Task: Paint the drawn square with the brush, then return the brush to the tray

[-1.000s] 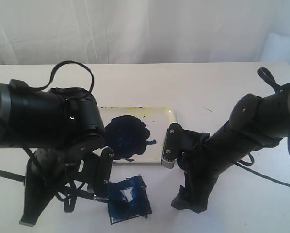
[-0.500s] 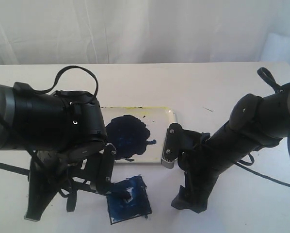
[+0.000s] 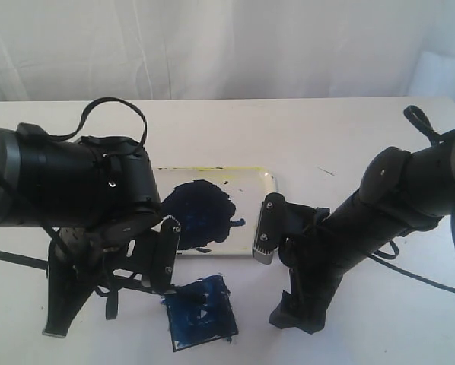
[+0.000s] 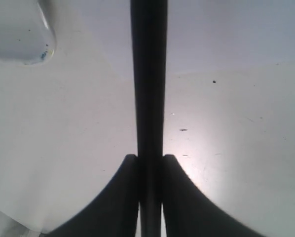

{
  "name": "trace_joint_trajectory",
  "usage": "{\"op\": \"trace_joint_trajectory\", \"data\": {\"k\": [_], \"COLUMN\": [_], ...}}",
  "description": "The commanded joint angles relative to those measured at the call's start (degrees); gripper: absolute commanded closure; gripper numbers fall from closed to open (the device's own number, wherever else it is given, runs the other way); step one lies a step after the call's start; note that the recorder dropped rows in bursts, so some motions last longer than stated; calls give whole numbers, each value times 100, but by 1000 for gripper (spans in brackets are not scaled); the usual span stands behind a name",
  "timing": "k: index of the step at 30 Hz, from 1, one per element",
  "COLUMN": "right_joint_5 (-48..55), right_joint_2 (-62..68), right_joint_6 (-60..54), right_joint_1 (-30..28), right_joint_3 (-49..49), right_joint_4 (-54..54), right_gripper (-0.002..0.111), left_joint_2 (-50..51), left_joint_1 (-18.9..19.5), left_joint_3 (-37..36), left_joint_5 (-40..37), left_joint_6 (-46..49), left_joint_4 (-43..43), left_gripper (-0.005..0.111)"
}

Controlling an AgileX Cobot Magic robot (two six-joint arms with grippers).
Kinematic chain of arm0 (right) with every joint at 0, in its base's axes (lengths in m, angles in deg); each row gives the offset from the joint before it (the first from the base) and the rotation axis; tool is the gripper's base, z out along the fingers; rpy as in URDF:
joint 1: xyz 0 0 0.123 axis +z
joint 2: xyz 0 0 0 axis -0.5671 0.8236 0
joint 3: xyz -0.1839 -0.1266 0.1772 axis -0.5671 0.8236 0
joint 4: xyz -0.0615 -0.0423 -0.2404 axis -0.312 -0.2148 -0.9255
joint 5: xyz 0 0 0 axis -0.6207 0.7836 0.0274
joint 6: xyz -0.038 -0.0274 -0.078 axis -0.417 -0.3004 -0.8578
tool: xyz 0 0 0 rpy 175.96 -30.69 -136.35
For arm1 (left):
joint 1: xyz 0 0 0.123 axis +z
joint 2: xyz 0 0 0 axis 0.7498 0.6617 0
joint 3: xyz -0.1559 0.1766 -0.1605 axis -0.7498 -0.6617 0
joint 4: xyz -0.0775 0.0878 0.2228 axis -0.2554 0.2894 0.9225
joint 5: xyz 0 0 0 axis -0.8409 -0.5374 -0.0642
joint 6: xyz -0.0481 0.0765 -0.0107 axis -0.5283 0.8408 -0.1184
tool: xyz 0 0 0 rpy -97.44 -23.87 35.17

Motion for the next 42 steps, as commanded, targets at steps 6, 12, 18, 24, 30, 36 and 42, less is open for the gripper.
{"op": "trace_joint_trajectory", "data": {"k": [6, 12, 18, 24, 30, 36, 42], "right_joint_5": [-88, -100, -100, -90, -90, -103, -103], "right_joint_2": [86, 86, 86, 86, 86, 86, 86], "right_joint_6": [26, 26, 26, 26, 26, 26, 148], "right_joint_1": [1, 1, 1, 1, 1, 1, 1], "right_joint_3": [116, 116, 116, 116, 116, 116, 116], "right_joint_4": [-221, -221, -221, -221, -221, -221, -221], "right_gripper": [19, 19, 19, 19, 19, 19, 19], "left_joint_2": [-7, -7, -7, -7, -7, 104, 275], "left_joint_1": [-265, -322, -310, -322, -322, -322, -335], "left_joint_3": [-2, -2, -2, -2, -2, -2, -2], "left_joint_5": [-80, -94, -404, -264, -60, -51, -88], "left_joint_6": [-26, -26, -758, -883, -113, -633, -553], "left_joint_4": [-68, 61, 865, 776, 20, 625, 612], "left_gripper": [107, 107, 107, 107, 107, 107, 107]}}
